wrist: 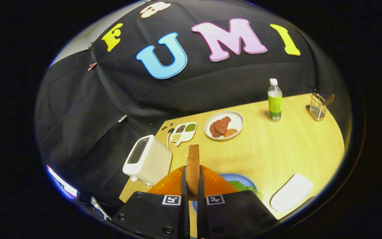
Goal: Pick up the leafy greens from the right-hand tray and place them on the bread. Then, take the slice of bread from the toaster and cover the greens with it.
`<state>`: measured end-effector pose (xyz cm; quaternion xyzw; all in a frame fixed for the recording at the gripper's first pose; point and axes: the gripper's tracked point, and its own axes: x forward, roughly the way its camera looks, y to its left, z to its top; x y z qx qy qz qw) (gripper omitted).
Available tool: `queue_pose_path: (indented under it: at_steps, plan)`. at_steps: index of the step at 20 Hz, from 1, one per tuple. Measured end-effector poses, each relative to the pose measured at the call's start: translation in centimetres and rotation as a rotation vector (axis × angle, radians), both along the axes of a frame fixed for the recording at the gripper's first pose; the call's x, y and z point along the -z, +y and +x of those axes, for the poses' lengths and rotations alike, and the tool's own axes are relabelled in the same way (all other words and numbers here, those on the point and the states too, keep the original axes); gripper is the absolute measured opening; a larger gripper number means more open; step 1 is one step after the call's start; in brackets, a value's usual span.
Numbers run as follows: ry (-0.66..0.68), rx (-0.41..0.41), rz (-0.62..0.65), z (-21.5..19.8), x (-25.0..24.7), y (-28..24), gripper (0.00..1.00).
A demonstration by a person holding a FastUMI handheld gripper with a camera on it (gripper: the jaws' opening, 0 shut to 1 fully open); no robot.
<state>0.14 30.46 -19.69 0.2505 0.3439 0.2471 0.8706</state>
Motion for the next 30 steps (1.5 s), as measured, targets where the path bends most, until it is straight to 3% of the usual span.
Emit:
queue_pose_path:
  at_steps: [8,12,15,18,20,22,24,30]
  plan:
    - [0.231,0.072,0.175,-1.9,9.1,0.2,0.13]
    - [0.278,0.119,0.137,-2.2,13.0,-0.6,0.13]
    - [0.259,0.096,0.086,-2.6,13.7,-1.0,0.13]
    - [0.253,0.080,0.024,-2.7,14.1,-1.5,0.21]
    - [0.242,0.088,-0.023,-2.6,14.5,-2.2,0.32]
    - [0.222,0.098,-0.049,-2.5,14.3,-2.9,0.58]
    - [0.186,0.102,-0.065,-2.1,13.7,-3.7,0.69]
    - [-0.029,0.091,-0.161,-0.5,9.6,-5.9,0.86]
